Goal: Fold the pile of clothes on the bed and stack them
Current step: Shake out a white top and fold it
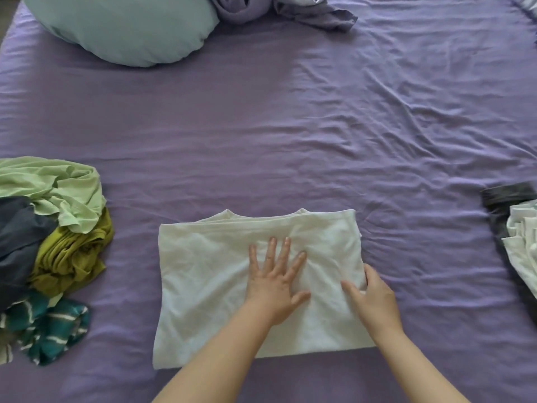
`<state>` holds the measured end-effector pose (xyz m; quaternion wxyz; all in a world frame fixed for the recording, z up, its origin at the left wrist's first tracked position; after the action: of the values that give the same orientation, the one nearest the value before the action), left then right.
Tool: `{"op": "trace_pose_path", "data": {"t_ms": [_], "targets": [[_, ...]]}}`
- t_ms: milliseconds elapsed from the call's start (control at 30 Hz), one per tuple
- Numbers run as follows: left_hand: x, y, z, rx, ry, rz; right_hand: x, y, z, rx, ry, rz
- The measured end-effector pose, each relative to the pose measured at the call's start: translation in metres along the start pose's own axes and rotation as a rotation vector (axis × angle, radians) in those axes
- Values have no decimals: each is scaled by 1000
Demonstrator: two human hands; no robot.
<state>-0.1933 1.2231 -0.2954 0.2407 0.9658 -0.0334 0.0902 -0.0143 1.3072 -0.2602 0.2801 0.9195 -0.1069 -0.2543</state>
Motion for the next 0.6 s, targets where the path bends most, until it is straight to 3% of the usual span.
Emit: {"op": "trace_pose_path", "data": {"t_ms": [100,167,233,300,367,400,600], "targets": [[0,0,-13,-78,48,-19,-1,8,-9,-144,-131,27],[3,5,-29,-43,194,-58,-11,18,-16,-309,-323,15],[6,15,-47,97,501,-121,-29,32,-19,-488,-482,-48],[9,33,-64,264,1029,-180,-49,48,-15,-627,-537,-116],[12,57,-80,339,1563,-241,-74,66,-2,-675,-467,-211],[9,68,-84,351,1713,-262,-87,76,8,-669,-396,-261],[-58,126,-72,569,2093,-322,-148,131,92,-621,-64,-458]]}}
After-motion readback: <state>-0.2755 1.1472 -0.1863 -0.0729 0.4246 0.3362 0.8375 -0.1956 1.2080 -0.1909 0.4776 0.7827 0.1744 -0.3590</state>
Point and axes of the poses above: each hand's wrist, its own y-axis away from the middle knuckle, its own z-axis out of the palm, x = y × z, the point moved 3 cm from there along -y, towards the middle knuckle, and after that the axes turned 13 degrees about z, right-handed, at the moved point
